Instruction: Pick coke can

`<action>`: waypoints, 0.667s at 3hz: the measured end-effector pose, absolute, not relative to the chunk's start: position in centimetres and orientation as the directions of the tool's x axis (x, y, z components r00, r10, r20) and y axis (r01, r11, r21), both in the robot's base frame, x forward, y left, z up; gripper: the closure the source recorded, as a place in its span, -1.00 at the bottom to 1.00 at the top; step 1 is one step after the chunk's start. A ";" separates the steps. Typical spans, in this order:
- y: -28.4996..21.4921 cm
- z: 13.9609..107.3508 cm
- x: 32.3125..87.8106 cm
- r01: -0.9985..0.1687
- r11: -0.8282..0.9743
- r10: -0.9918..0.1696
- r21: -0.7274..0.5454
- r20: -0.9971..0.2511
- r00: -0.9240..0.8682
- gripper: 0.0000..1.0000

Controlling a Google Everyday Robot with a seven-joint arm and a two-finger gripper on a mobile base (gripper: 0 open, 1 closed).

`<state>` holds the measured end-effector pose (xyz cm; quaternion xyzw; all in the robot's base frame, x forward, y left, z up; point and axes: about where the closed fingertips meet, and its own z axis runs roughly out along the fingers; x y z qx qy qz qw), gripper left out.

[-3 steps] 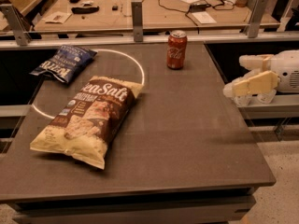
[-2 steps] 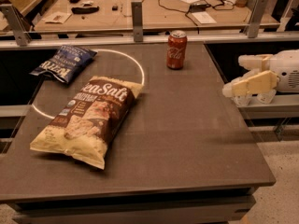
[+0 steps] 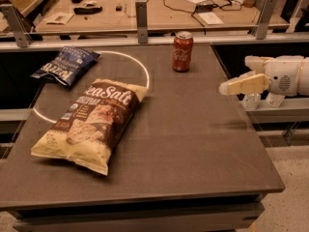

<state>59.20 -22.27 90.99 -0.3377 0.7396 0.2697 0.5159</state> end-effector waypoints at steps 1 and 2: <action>-22.8 90.4 62.8 -0.769 0.638 -0.225 -0.041 -0.965 -0.135 -1.00; -23.0 89.6 66.1 -0.774 0.627 -0.243 -0.088 -0.966 -0.087 -1.00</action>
Offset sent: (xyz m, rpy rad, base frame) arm 0.1095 -0.0161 -0.0235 -0.0454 -0.2168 0.0070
